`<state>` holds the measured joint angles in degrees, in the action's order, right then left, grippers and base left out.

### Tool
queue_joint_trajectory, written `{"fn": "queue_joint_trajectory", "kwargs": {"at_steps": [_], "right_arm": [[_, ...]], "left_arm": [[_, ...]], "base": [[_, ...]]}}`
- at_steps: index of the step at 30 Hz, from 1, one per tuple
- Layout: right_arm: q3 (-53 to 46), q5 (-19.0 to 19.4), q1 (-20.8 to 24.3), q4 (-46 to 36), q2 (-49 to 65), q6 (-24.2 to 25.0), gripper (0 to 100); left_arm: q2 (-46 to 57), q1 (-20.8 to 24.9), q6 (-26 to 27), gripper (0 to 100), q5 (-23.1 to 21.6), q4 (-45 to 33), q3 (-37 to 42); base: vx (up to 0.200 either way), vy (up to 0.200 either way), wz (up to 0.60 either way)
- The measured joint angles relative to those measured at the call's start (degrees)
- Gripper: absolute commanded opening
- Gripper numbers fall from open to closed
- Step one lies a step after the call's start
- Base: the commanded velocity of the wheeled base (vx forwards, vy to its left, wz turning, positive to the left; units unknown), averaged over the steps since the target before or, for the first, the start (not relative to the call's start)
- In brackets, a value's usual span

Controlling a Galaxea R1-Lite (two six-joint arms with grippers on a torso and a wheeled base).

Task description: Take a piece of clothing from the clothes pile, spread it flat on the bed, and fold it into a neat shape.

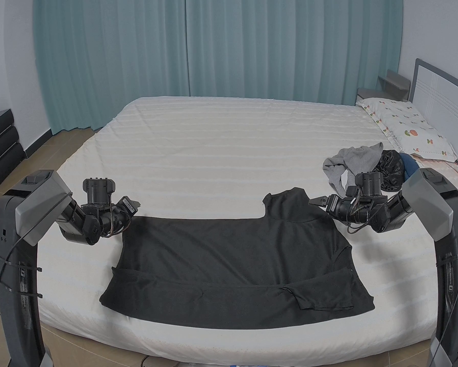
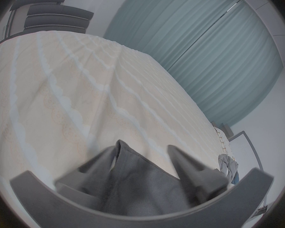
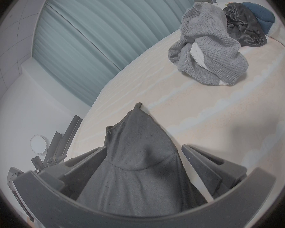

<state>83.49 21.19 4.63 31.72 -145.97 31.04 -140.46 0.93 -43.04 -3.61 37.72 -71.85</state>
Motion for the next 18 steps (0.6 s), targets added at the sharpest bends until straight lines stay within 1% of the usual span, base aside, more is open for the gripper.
{"fn": "queue_joint_trajectory", "kwargs": {"at_steps": [9, 18], "right_arm": [[2.12, -0.01, -0.28, -2.28, -0.67, 0.07, 100], [5.17, -0.28, -0.28, -4.17, -1.49, 0.07, 100]], "left_arm": [[0.02, -0.16, 0.0, 0, -0.3, -0.04, 1.21], [2.58, -0.79, 0.13, 0, 0.17, -0.06, 3.17]], "base": [[0.0, 0.0, 0.0], [0.0, 0.0, 0.0]]}}
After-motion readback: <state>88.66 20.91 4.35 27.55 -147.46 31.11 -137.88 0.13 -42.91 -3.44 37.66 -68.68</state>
